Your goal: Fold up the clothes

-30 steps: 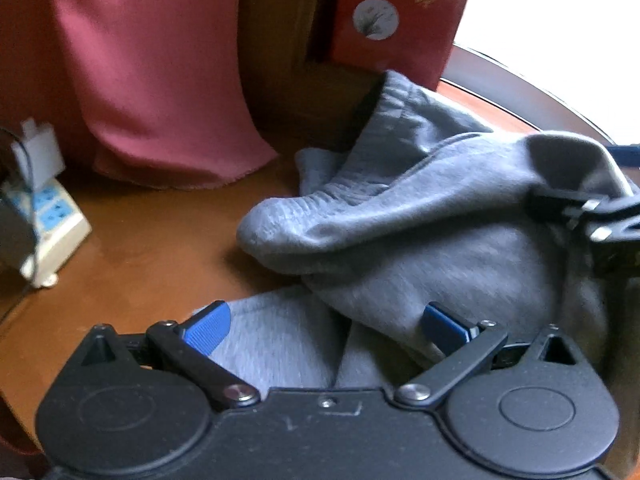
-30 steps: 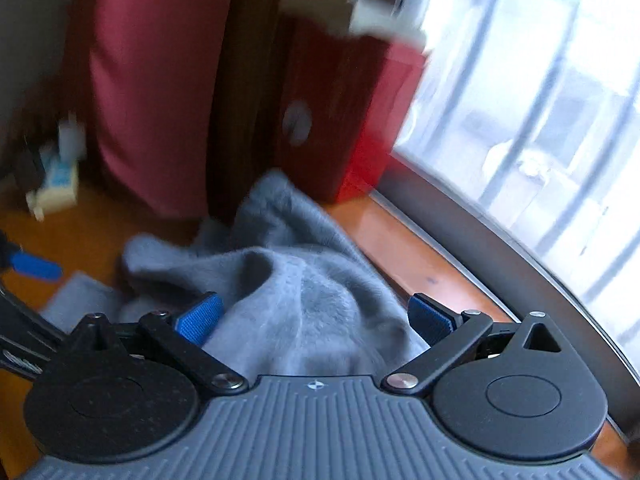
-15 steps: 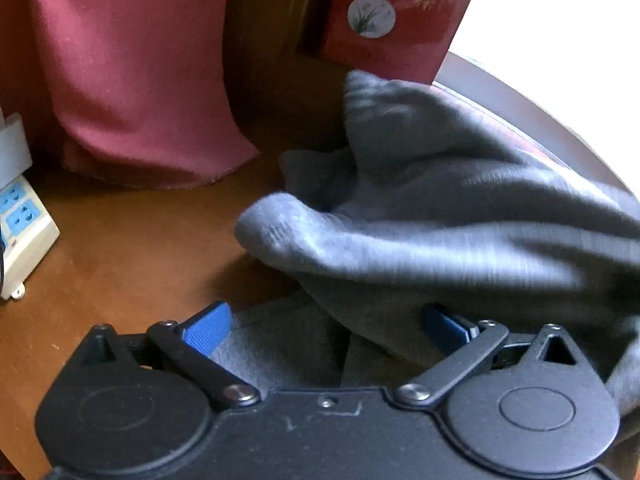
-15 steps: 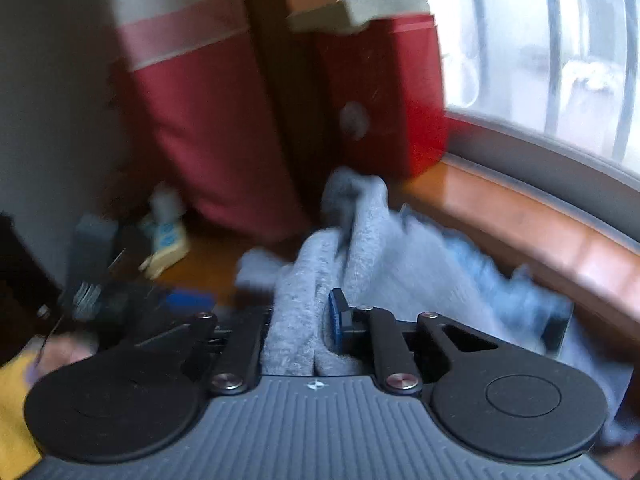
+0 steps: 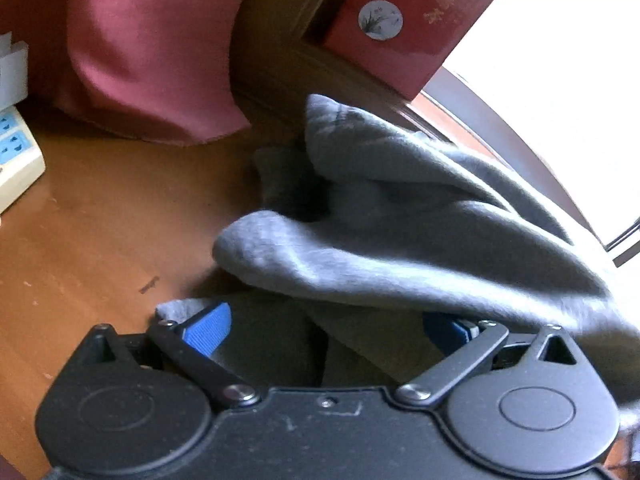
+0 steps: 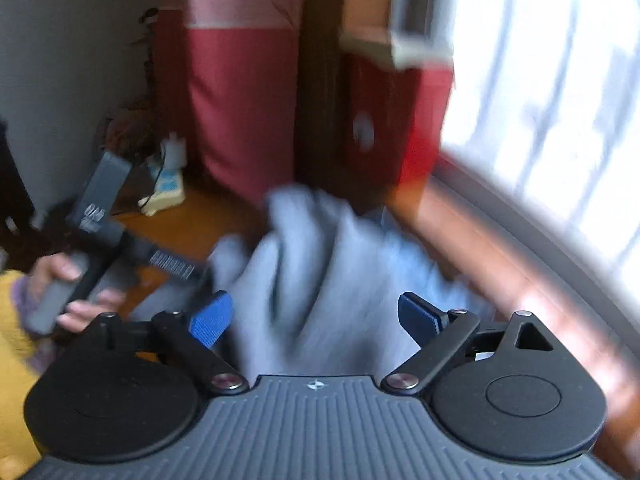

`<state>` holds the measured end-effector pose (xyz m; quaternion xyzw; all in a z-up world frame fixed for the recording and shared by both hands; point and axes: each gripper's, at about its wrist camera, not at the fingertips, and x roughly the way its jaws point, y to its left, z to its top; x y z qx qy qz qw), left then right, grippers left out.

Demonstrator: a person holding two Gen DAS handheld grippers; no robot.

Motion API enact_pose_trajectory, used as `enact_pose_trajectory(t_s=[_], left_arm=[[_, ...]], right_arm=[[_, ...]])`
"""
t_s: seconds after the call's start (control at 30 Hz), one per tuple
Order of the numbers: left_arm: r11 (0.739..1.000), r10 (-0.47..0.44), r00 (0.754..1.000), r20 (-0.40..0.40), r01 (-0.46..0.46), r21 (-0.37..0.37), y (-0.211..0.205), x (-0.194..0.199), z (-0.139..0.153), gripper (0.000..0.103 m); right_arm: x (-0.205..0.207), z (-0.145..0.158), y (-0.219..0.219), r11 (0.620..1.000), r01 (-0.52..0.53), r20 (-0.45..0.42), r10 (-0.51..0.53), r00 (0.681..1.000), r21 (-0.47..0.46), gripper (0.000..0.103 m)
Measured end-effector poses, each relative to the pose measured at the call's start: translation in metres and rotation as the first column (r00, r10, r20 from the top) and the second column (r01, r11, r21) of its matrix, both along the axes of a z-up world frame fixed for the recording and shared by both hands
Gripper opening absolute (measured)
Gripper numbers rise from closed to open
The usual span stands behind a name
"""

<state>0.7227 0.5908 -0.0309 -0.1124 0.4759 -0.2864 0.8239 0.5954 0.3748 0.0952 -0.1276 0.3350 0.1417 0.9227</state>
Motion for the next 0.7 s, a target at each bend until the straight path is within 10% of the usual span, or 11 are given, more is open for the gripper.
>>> enact_pose_trajectory(t_s=[0.2, 0.37, 0.5, 0.7], left_arm=[[0.998, 0.047, 0.997, -0.054, -0.049, -0.041, -0.001, 0.014, -0.014, 0.103], [0.994, 0.043, 0.999, -0.01, -0.043, -0.103, -0.003, 0.026, -0.018, 0.093], [0.988, -0.003, 0.992, 0.123, 0.022, -0.153, -0.006, 0.015, 0.004, 0.073], [0.972, -0.125, 0.931, 0.343, 0.185, -0.148, -0.034, -0.04, 0.07, 0.072]], right_arm=[[0.123, -0.042, 0.015, 0.983, -0.133, -0.213, 0.105, 0.971, -0.124, 0.092], [0.176, -0.085, 0.013, 0.991, -0.114, -0.416, 0.132, 0.9, 0.07, 0.074], [0.154, -0.077, 0.019, 0.969, -0.17, -0.339, 0.223, 0.914, 0.18, 0.031], [0.074, -0.028, -0.002, 0.875, -0.194, -0.141, 0.281, 0.949, 0.444, 0.032]])
